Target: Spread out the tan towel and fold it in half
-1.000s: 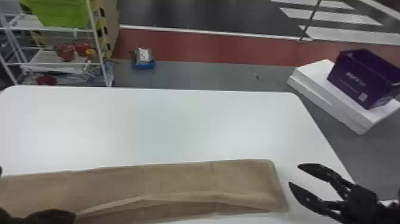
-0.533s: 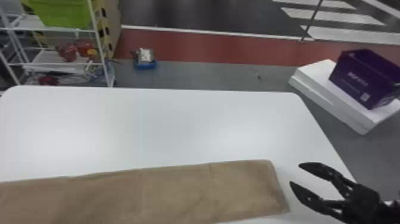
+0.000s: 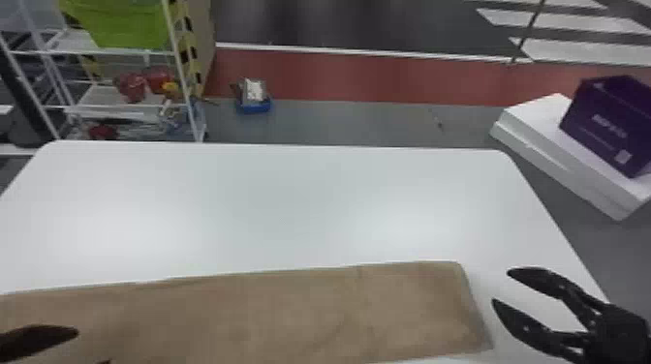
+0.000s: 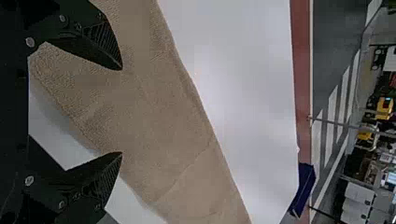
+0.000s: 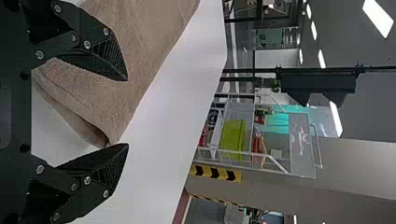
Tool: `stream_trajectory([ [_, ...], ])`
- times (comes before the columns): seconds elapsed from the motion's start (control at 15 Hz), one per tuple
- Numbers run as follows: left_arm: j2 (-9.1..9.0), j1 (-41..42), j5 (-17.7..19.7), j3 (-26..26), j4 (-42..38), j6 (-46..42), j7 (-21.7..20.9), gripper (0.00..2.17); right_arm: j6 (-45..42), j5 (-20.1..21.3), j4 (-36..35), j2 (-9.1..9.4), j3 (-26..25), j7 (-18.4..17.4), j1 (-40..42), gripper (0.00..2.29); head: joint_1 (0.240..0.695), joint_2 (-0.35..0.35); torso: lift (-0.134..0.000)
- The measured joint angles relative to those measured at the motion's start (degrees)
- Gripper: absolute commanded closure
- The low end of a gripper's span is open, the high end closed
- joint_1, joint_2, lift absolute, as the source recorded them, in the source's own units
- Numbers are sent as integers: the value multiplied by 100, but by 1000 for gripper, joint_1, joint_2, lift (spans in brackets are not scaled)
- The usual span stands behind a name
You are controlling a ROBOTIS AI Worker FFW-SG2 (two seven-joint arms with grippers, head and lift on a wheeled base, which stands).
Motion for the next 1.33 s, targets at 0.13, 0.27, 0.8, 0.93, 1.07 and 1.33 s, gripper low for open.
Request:
stream_trajectory([
  [0.13, -65, -98, 342, 322, 109, -226, 342, 26, 166, -1, -88, 18, 3, -4, 3, 502, 695, -39, -123],
  [0.27, -147, -241, 788, 624, 369, -419, 657, 33, 346, 25, -201, 79, 49, -4, -6, 586, 695, 26, -123],
  [0.8, -342, -393, 1496, 874, 808, -7, 1907, 39, 1179, 707, -668, 463, 153, -377, -169, 1646, 695, 121, -123],
  [0.93, -408, -393, 1727, 965, 845, -78, 1995, 39, 1488, 843, -671, 461, 245, -365, -226, 1774, 695, 129, -123],
  [1.07, -480, -390, 1919, 1061, 850, -181, 2023, 39, 1635, 975, -673, 458, 457, -364, -233, 1774, 695, 147, -123],
  [1.33, -540, -354, 2039, 1121, 850, -398, 2003, 39, 1782, 1273, -602, 532, 787, -553, -251, 1774, 695, 190, -123],
])
